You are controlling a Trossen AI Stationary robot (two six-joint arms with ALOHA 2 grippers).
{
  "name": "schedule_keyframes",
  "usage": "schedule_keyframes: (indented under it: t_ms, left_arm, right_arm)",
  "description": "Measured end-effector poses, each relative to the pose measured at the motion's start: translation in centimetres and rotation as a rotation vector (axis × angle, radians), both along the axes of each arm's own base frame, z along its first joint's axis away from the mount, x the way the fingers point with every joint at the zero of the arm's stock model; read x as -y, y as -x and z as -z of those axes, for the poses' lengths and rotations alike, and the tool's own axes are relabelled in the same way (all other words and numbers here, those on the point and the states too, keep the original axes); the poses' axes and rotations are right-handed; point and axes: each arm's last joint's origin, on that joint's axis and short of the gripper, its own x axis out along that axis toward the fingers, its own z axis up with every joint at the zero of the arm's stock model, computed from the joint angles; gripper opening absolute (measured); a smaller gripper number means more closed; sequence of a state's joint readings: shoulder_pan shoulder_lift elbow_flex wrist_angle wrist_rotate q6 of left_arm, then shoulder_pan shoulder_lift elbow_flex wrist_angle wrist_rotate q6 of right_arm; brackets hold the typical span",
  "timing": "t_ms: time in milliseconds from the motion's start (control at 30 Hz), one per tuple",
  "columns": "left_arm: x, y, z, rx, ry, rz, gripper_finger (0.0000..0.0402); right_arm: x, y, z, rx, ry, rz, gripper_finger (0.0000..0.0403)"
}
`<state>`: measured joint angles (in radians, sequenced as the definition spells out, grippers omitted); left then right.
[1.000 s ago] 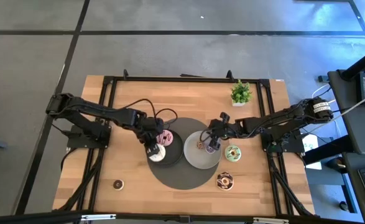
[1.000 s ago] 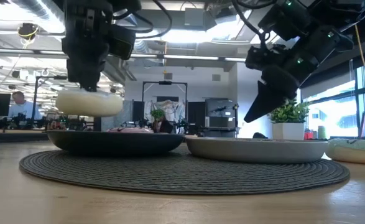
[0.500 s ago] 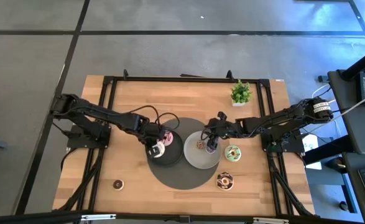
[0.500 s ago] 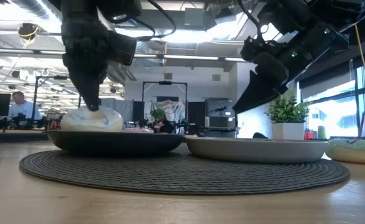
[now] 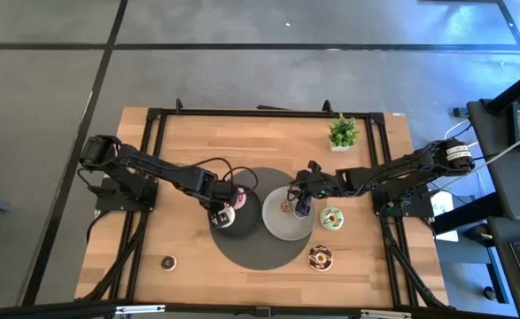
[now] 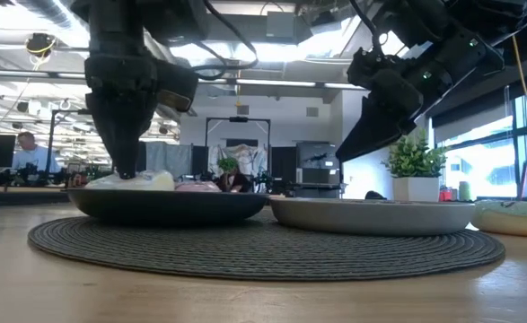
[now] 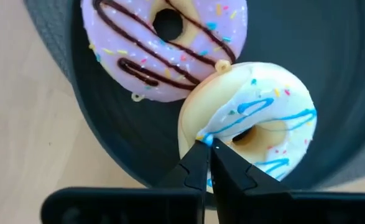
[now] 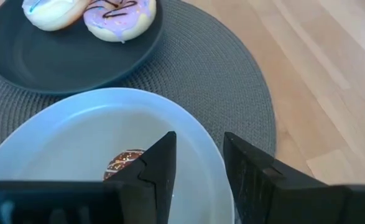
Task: Pick & Place donuts
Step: Put the big white donut on the black plate
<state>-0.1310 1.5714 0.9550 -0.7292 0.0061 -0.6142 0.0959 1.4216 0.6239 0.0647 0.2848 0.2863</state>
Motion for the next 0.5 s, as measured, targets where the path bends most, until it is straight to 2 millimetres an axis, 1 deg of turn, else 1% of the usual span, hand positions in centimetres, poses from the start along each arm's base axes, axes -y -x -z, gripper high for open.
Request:
schedule_keyframes:
  t_ms: [233,367,500]
  left_arm:
    - [0.28,0.09,-0.10,-0.009,0.088,0.063,0.0020]
    - [0.23,0.09,-0.12,-0.015,0.145,0.064,0.0033]
    - [-0.25,0.04,-0.13,-0.018,0.178,0.048,0.0041]
  right_arm:
    - [-0.01,-0.13,-0.14,0.020,-0.003,0.001,0.0135]
    - [0.00,-0.16,-0.18,0.026,-0.008,0.006,0.0135]
    - [-0.01,-0.16,-0.18,0.031,-0.022,0.017,0.0135]
